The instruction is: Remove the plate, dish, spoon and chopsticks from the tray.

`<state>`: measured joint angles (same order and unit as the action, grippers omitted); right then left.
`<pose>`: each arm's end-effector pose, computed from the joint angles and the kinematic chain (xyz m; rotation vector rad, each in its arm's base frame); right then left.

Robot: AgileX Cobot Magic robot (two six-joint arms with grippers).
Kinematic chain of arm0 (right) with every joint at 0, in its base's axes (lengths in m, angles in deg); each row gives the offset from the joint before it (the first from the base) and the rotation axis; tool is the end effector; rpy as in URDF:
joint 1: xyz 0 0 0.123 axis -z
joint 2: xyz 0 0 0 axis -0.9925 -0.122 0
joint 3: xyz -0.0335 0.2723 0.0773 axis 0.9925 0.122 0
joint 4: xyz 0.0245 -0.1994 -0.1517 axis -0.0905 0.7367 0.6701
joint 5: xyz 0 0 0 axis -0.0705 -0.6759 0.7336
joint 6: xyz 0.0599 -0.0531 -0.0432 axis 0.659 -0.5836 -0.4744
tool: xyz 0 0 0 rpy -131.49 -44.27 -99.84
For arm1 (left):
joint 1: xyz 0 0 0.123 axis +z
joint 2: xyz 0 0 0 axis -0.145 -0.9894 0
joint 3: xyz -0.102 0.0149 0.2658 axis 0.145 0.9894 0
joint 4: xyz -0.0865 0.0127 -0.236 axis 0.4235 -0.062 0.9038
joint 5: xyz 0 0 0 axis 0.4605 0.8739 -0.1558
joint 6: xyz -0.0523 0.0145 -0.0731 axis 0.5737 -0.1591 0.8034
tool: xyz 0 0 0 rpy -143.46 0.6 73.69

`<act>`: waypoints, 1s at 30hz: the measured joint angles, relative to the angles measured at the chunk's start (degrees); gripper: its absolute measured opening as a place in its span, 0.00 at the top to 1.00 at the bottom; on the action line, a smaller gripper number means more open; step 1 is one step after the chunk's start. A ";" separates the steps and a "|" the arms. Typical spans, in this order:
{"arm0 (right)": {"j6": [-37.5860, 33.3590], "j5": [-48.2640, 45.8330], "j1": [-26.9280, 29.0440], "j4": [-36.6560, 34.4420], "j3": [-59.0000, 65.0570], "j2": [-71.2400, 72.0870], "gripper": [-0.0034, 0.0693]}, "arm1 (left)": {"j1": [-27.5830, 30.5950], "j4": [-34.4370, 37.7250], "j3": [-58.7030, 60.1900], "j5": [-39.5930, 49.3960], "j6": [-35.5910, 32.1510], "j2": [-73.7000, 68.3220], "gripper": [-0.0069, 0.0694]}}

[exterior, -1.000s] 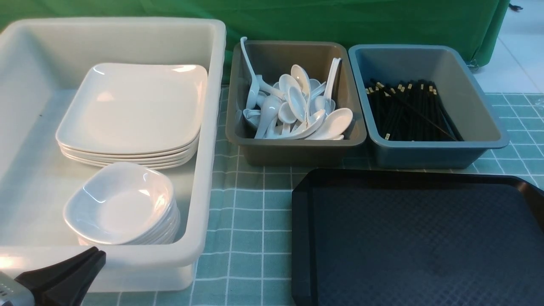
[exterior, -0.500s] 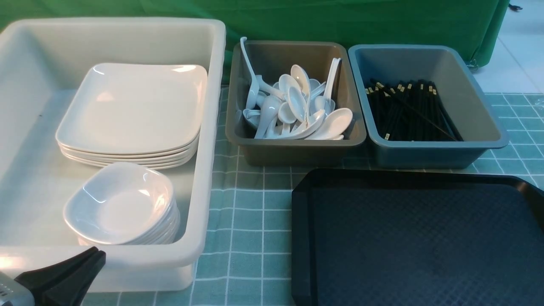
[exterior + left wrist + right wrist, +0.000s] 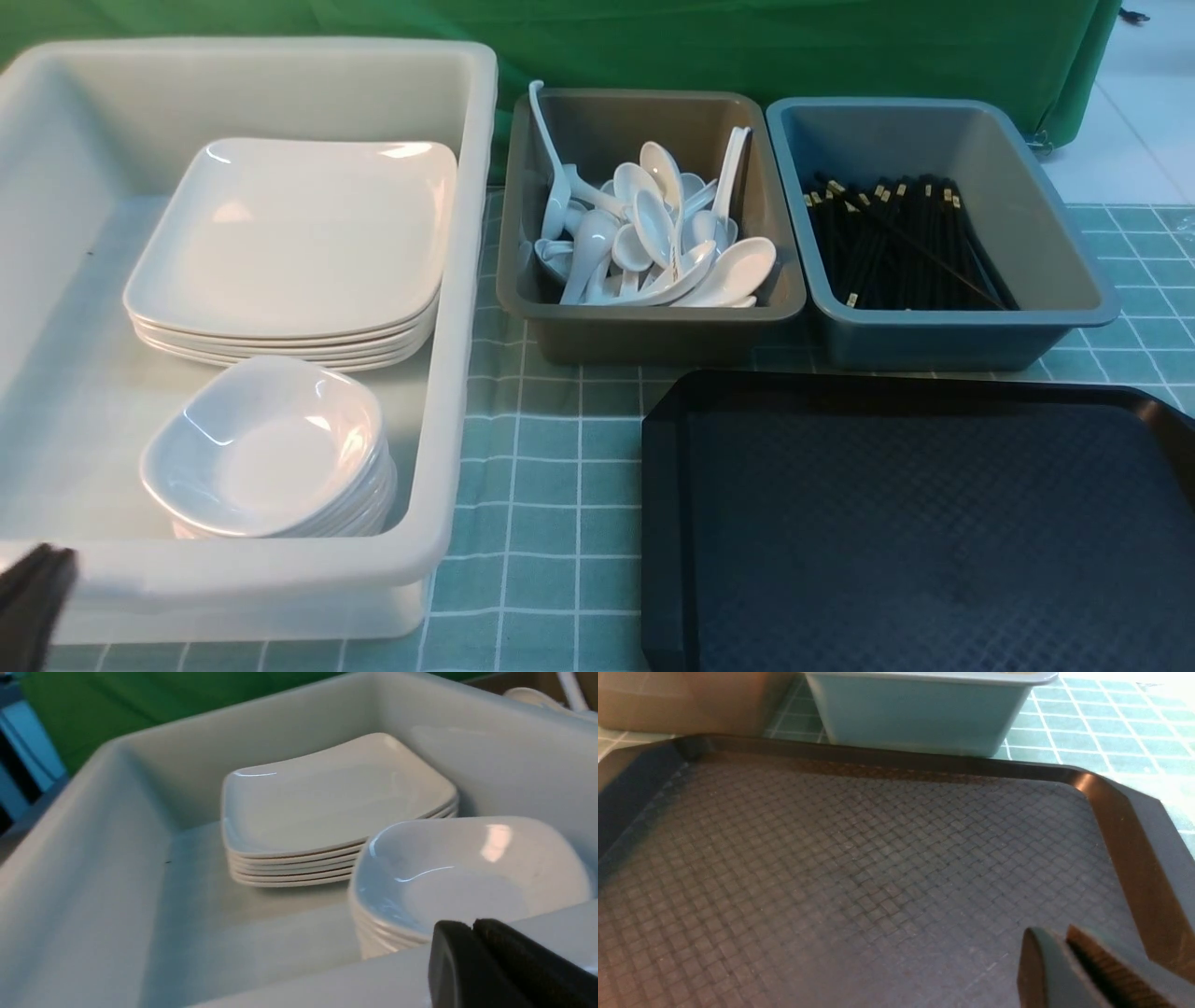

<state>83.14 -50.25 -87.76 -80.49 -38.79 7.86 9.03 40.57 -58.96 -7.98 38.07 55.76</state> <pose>0.0554 0.0043 0.1889 -0.1243 1.7327 0.0123 0.0640 -0.0013 0.1999 0.2730 1.6268 0.2388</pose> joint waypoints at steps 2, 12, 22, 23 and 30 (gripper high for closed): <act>0.00 0.00 0.00 -0.06 0.00 0.00 0.80 | 5.29 0.12 0.00 4.61 0.95 2.62 0.89; 0.00 0.00 0.00 -0.06 0.00 0.00 0.76 | 9.61 0.63 0.02 11.37 3.49 5.19 0.89; 0.00 0.00 0.00 -0.12 0.00 0.00 0.76 | 0.80 1.48 0.02 12.87 9.04 5.19 0.89; 0.00 0.00 0.00 -0.12 0.00 0.00 0.76 | 0.32 1.48 0.02 13.24 9.56 5.19 0.89; 0.00 0.00 0.00 -0.12 0.00 0.00 0.76 | -0.17 1.48 0.02 13.69 10.07 5.19 0.89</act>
<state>83.14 -50.25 -87.76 -80.61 -38.79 7.86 8.87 42.05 -58.94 5.72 48.15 60.95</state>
